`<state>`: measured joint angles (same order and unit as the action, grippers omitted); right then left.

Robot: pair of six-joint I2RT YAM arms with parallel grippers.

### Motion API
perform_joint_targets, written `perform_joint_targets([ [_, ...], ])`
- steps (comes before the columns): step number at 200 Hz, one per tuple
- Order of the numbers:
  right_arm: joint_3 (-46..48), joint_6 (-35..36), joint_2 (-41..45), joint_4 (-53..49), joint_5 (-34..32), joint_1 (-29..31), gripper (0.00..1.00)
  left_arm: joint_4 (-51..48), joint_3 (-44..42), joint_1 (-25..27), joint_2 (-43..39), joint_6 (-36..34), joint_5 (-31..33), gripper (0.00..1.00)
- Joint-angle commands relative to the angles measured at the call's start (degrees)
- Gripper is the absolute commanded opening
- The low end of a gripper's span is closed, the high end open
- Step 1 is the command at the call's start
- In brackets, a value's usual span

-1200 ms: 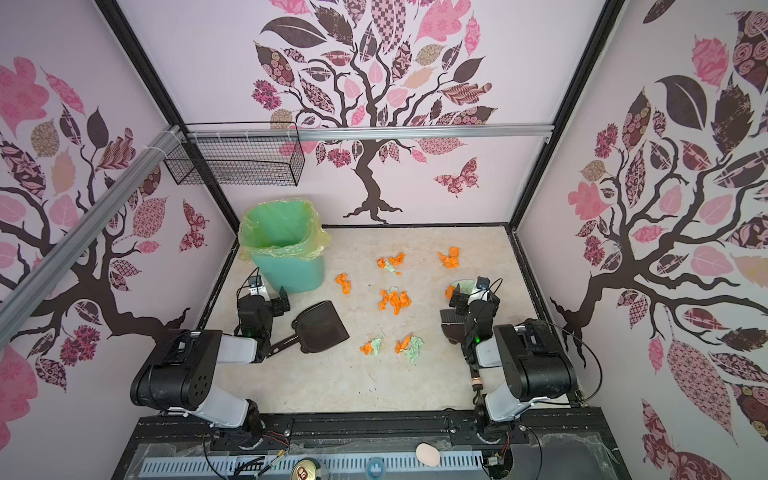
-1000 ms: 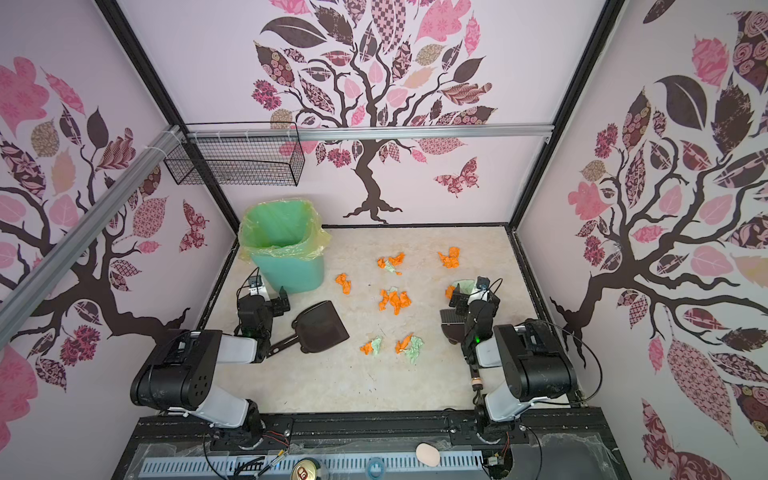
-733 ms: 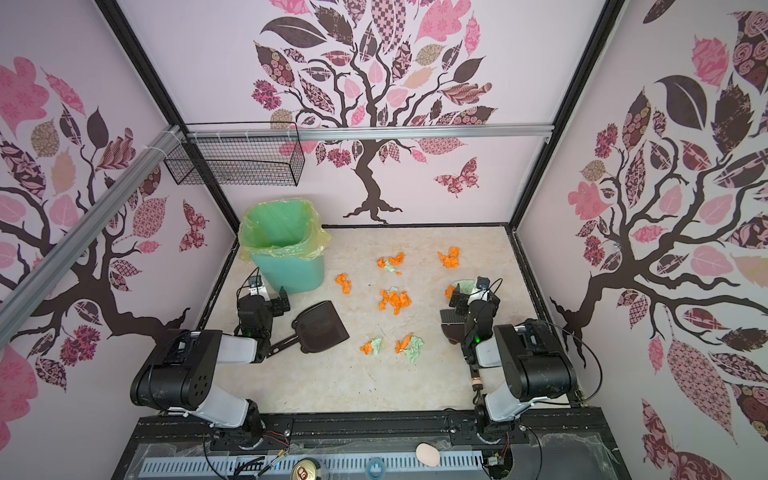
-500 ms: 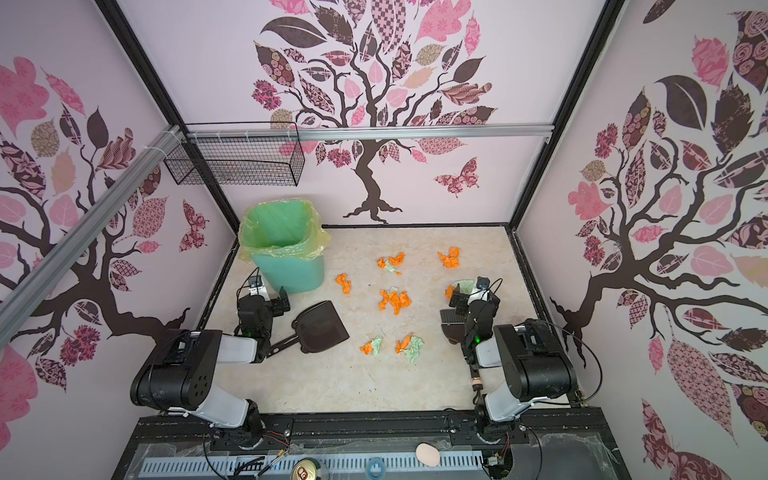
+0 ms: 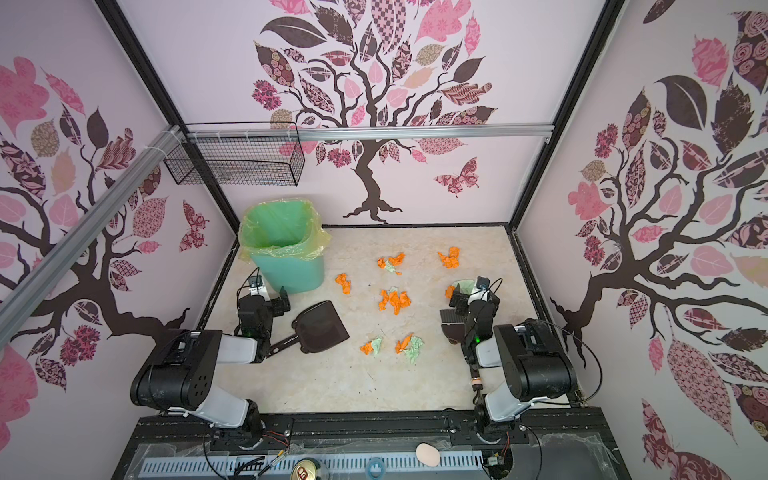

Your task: Sweep away the paper scraps from the table

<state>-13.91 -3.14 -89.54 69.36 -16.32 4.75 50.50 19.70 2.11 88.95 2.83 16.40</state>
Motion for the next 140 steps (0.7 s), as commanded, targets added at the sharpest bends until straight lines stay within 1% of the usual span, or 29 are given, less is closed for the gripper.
perform_joint_targets([
  [1,-0.6,0.0,0.3,1.5,-1.9,0.3,1.00,1.1,1.6,-0.3,0.5,-0.3,-0.2,0.97],
  [28,0.9,-1.0,8.0,-2.8,-5.3,0.3,0.99,1.2,1.6,-0.3,0.4,-0.2,-0.2,0.97],
  [38,1.2,-1.6,12.9,-6.4,-5.7,0.6,1.00,1.2,1.6,-0.3,0.4,-0.2,-0.2,0.97],
  [45,0.4,-5.4,17.8,-13.1,-6.5,0.5,1.00,1.2,1.5,-0.3,0.4,-0.2,-0.3,0.97],
  [54,-1.3,-13.8,25.0,-23.0,-8.1,0.4,1.00,1.2,1.5,-0.3,0.4,-0.2,-0.2,0.97],
  [61,-2.8,-16.3,30.2,-29.6,-5.5,0.4,1.00,1.3,1.5,-0.3,0.4,-0.2,-0.2,0.97],
  [78,-6.9,-16.4,41.4,-42.3,4.7,0.4,1.00,1.3,1.5,-0.3,0.4,-0.2,-0.2,0.97],
  [87,-10.4,-16.7,45.0,-50.0,8.5,0.4,1.00,1.2,1.5,-0.4,0.4,-0.2,-0.3,0.97],
  [99,-18.3,-19.1,45.0,-65.7,11.3,0.5,0.99,1.1,1.5,-0.4,0.5,-0.2,-0.3,0.97],
  [107,-24.3,-20.2,42.9,-76.9,12.4,1.1,0.93,1.2,1.6,-0.4,0.4,-0.2,-0.4,0.97],
  [113,-28.1,-20.9,41.3,-84.6,11.8,2.4,0.90,1.1,1.6,-0.4,0.4,-0.2,-0.4,0.97],
  [124,-32.3,-23.1,39.3,-96.1,5.9,7.7,0.90,1.1,1.6,-0.4,0.4,-0.2,-0.4,0.97],
  [140,-35.2,-28.0,38.3,-107.8,-3.6,17.5,0.94,1.0,1.6,-0.4,0.4,-0.2,-0.4,0.97],
])
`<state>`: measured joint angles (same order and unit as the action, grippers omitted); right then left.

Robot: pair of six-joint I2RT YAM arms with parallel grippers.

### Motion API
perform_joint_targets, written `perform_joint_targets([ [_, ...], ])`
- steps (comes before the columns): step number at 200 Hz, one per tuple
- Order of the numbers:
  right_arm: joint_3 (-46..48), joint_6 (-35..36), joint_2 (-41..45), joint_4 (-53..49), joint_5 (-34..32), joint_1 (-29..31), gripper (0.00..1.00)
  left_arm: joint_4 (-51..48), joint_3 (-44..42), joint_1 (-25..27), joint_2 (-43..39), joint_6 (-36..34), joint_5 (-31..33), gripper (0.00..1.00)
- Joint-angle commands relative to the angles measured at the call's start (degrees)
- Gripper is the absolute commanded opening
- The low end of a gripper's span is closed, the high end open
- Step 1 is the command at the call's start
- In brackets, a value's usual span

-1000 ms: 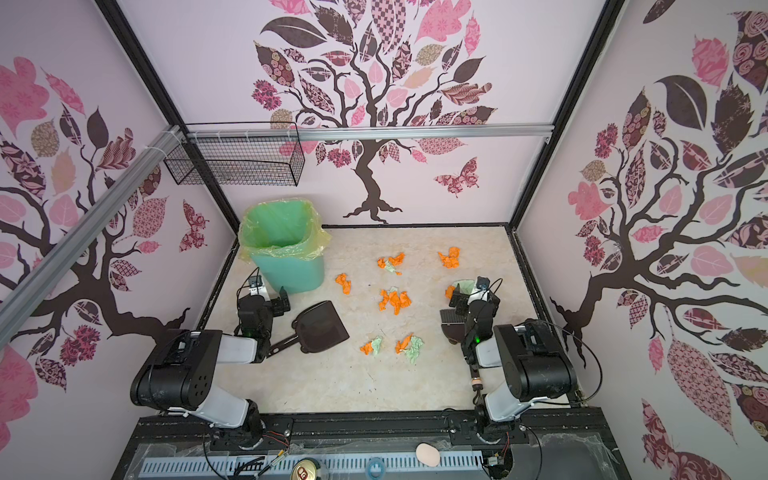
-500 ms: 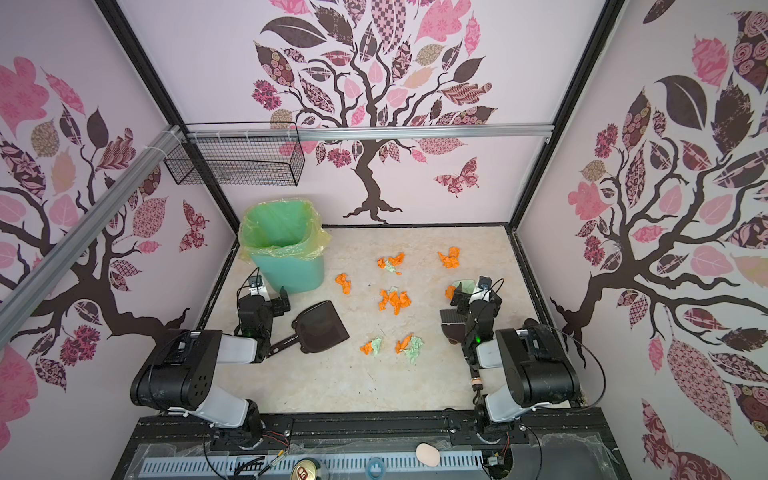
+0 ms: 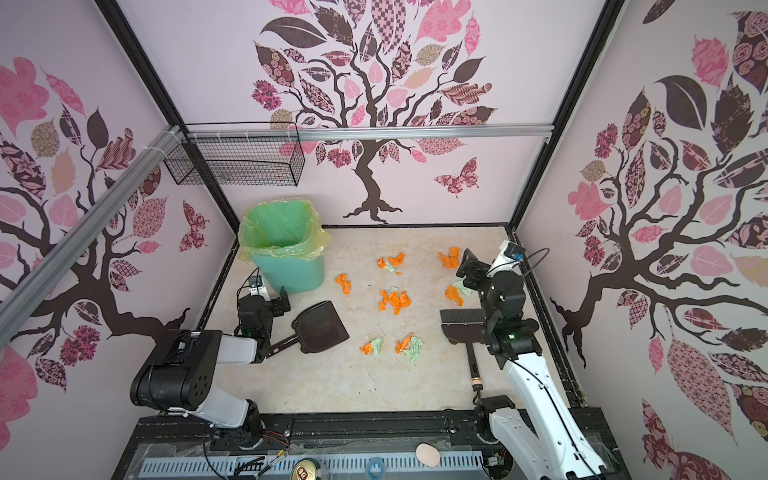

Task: Sweep away the paper scraps from the table
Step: 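Lower the right gripper onto the brown brush handle and grasp it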

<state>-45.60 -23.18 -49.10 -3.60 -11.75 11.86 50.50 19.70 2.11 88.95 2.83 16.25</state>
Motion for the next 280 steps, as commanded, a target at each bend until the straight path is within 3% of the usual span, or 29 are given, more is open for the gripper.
perform_joint_targets([
  [1,-3.6,-8.4,-2.3,-35.5,-8.6,10.9,0.95,1.0,1.6,-0.4,0.5,-0.2,-0.3,0.97],
  [12,-5.0,-12.6,-3.6,-42.9,-11.8,15.0,0.96,1.0,1.6,-0.4,0.4,-0.2,-0.3,0.97],
  [36,-4.1,-15.9,-7.0,-51.9,-7.8,15.5,0.94,0.9,1.7,-0.4,0.4,-0.2,-0.3,0.97],
  [58,-1.2,-19.5,-4.9,-51.1,-4.7,17.9,0.93,1.0,1.7,-0.4,0.4,-0.2,-0.3,0.97],
  [105,3.0,-25.1,-3.2,-52.0,-6.3,18.1,0.94,1.0,1.7,-0.4,0.4,-0.2,-0.3,0.97],
  [125,-1.9,-18.4,-6.8,-49.4,-5.5,18.0,0.95,0.9,1.6,-0.4,0.5,-0.2,-0.3,0.97],
  [158,-21.2,4.4,-23.2,-56.6,-12.1,14.3,0.99,0.9,1.7,-0.5,0.6,-0.1,-0.6,0.97],
  [168,-23.6,9.1,-26.9,-58.1,-9.6,11.9,0.99,0.8,1.8,-0.5,0.5,-0.1,-0.7,0.97],
  [186,-24.7,8.3,-31.4,-60.5,4.2,5.5,0.99,0.8,1.8,-0.6,0.5,0.0,-1.0,0.97],
  [203,-24.4,5.0,-36.0,-65.7,6.8,5.1,0.96,0.7,1.8,-0.8,0.5,0.1,-1.0,0.97],
  [227,-17.0,0.8,-32.7,-66.4,8.8,5.8,0.93,0.7,1.8,-0.7,0.5,0.0,-1.1,0.97],
  [255,-11.6,-4.8,-21.5,-66.3,7.8,4.7,0.92,0.4,2.0,-0.9,0.5,0.1,-1.6,0.97],
  [280,-4.0,-7.1,-17.7,-67.8,11.3,4.9,0.88,0.1,2.3,-1.3,0.5,0.2,-2.5,0.97],
])
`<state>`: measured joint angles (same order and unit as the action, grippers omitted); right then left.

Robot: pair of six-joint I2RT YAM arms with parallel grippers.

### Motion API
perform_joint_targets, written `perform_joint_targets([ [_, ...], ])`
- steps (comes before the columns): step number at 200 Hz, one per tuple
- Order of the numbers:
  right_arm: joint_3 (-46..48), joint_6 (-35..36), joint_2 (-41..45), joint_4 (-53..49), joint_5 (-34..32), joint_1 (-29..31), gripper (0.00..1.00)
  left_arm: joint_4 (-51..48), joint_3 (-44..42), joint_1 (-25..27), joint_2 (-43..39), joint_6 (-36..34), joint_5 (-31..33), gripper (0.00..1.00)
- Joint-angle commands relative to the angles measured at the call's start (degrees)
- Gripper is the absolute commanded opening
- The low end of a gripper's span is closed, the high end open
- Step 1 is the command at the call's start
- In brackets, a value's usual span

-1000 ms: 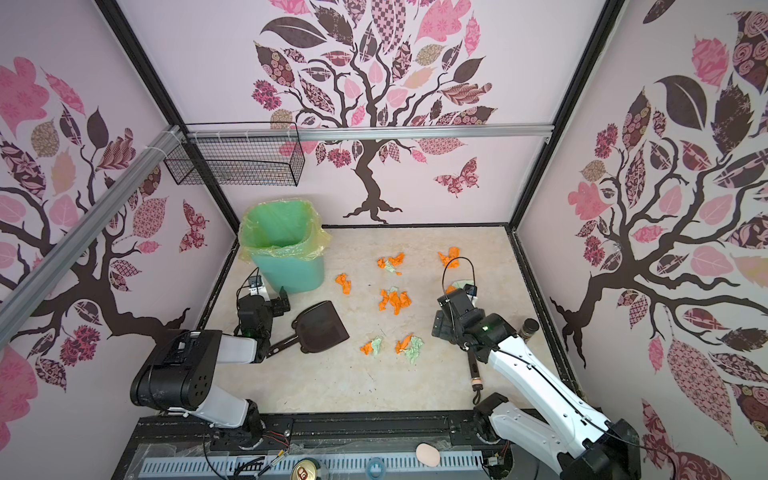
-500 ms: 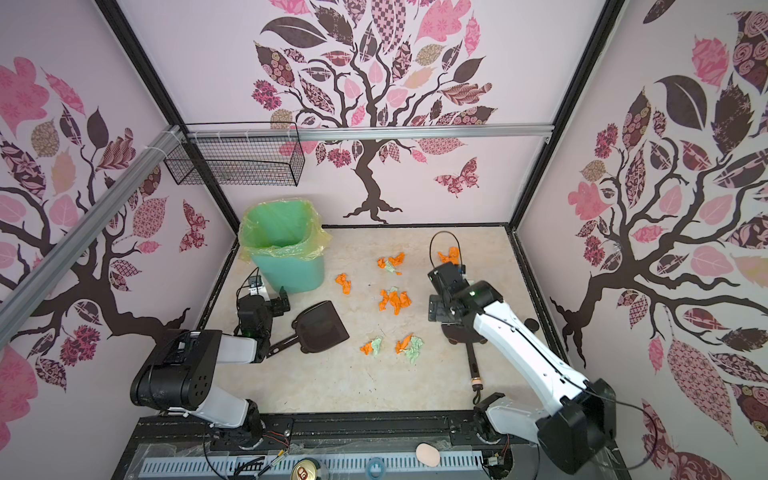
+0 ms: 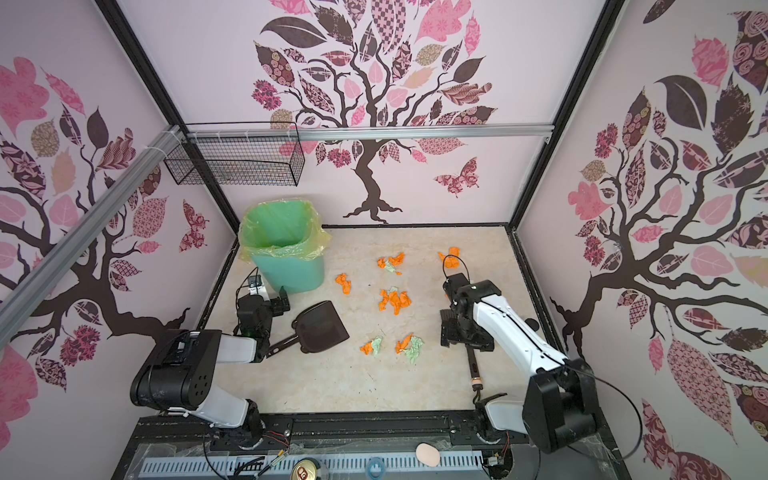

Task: Sweep away the paper scraps from the table
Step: 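Lower the right gripper onto the brown brush handle and grasp it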

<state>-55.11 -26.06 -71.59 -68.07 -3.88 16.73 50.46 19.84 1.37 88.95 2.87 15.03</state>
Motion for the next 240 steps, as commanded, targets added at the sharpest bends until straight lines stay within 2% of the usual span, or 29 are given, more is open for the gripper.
perform_joint_targets([
  [1,5.9,-4.5,5.2,-3.1,3.4,0.2,0.87,0.1,2.1,-0.6,0.5,0.2,-1.3,0.97],
  [25,12.5,-8.4,9.7,1.9,7.5,0.5,0.86,-0.2,2.1,-0.9,0.5,0.3,-1.8,0.97],
  [83,14.6,-14.7,9.9,4.1,1.5,1.5,0.87,-0.1,2.1,-0.9,0.5,0.4,-1.9,0.97],
  [104,13.9,-14.5,7.5,4.1,-2.5,1.4,0.89,-0.2,2.1,-0.9,0.5,0.3,-1.9,0.97],
  [156,11.9,-14.4,0.2,3.9,-5.4,1.2,0.89,-0.1,2.1,-0.9,0.4,0.4,-1.9,0.97],
  [201,10.7,-11.0,-9.8,6.9,-4.1,1.5,0.87,-0.1,2.1,-0.9,0.5,0.4,-2.0,0.97],
  [240,11.4,-9.6,-11.8,8.7,-1.7,1.6,0.78,-0.2,2.1,-1.0,0.4,0.4,-2.0,0.97],
])
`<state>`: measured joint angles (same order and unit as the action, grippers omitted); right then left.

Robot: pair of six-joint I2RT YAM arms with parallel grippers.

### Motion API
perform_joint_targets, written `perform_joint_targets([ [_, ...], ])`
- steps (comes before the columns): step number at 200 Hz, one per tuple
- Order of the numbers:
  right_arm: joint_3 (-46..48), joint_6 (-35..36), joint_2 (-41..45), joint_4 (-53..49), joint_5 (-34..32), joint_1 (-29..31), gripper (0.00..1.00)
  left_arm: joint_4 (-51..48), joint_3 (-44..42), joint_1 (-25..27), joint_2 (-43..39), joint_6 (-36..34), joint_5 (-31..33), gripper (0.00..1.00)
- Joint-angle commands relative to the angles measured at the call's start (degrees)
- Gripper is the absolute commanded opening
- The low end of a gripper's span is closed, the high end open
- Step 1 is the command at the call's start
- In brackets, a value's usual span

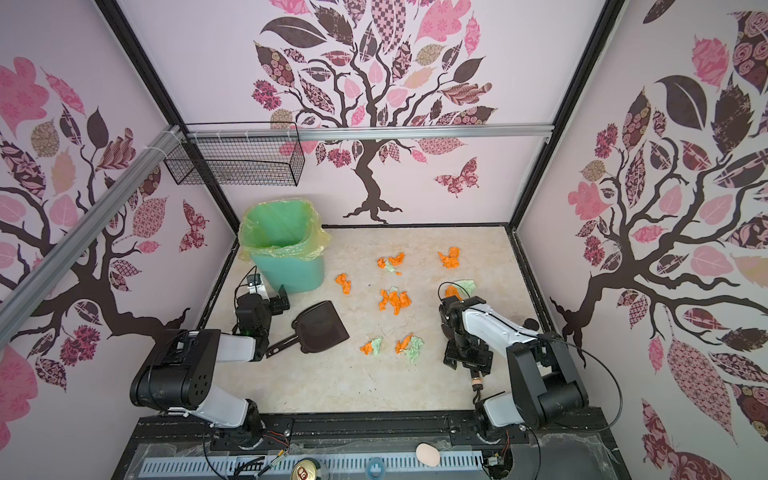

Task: Sweep away the paper scraps from the table
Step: 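Lower the right gripper onto the brown brush handle and grasp it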

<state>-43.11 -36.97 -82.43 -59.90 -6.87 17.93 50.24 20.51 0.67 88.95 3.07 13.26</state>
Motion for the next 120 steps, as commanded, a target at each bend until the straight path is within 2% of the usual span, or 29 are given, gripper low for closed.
perform_joint_targets([
  [1,-0.6,1.4,-1.0,0.6,1.3,0.4,0.78,0.0,1.4,-0.3,0.4,0.2,-0.2,0.97],
  [54,0.0,4.0,-5.7,2.8,5.7,0.9,0.58,0.1,1.4,-0.3,0.4,0.2,-0.2,0.97],
  [100,0.8,4.8,-4.0,3.7,8.0,1.0,0.38,0.1,1.4,-0.3,0.5,0.2,-0.2,0.97],
  [120,1.3,5.0,-2.3,3.9,8.8,1.1,0.36,0.1,1.4,-0.3,0.4,0.2,-0.2,0.97],
])
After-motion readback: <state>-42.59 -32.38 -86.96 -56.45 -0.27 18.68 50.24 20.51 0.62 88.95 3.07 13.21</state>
